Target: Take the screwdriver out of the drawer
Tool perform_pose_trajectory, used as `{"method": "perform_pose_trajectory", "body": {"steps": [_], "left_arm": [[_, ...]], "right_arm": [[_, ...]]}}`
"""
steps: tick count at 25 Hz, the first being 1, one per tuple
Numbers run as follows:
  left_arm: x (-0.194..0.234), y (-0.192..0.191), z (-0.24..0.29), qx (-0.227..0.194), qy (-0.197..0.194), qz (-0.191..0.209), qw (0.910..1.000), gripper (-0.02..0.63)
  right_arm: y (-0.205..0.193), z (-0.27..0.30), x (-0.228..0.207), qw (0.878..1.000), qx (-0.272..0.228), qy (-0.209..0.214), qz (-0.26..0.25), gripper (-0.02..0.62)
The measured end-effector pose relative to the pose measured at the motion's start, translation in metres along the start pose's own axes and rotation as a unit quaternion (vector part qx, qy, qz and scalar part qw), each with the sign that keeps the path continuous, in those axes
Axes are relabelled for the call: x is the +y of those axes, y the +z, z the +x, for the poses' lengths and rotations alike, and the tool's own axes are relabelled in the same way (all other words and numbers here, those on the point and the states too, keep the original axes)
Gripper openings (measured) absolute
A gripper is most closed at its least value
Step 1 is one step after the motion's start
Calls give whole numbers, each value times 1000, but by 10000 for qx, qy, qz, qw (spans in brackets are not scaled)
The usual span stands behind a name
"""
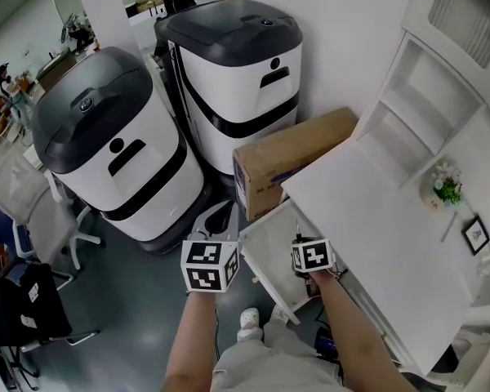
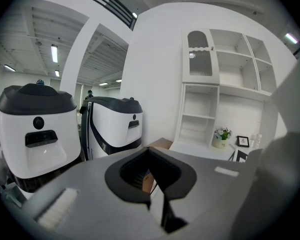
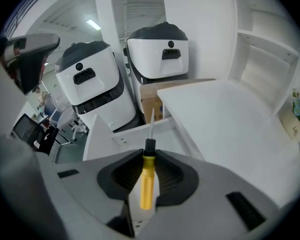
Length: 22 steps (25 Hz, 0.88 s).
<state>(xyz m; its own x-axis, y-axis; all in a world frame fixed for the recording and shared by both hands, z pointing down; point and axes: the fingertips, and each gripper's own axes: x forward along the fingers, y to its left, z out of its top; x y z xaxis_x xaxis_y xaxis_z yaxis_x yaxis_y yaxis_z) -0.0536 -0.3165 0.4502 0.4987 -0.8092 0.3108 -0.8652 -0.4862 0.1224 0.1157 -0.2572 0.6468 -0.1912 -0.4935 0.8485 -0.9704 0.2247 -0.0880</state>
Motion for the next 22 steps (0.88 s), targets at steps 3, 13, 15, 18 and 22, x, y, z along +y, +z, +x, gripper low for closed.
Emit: {"method": "perform_pose_trajectory", "body": {"steps": [3,13,15,18,22], "left_arm": [[-5,9,-4,-87,-31,33,10000,9],[-19,43,-10,-439,-73,107,9989,9],[-23,50,-11,-522,-102,102,9985,9],[-30,61,-14,-655,-165,104,9977,9],[-38,76,-18,-808,-221,197,9963,9]], "right_arm": [[8,-13,-3,9999,-145,31,-23,84],[45,-62,-18,9961,-865,-71,-174,84],[54,-73,-22,9940,-1020,-164,-347,84],[67,-92,-23,9896,-1285,-250,-596,84],[88,-123,-24,9808,-1737,-387,-796,84]]}}
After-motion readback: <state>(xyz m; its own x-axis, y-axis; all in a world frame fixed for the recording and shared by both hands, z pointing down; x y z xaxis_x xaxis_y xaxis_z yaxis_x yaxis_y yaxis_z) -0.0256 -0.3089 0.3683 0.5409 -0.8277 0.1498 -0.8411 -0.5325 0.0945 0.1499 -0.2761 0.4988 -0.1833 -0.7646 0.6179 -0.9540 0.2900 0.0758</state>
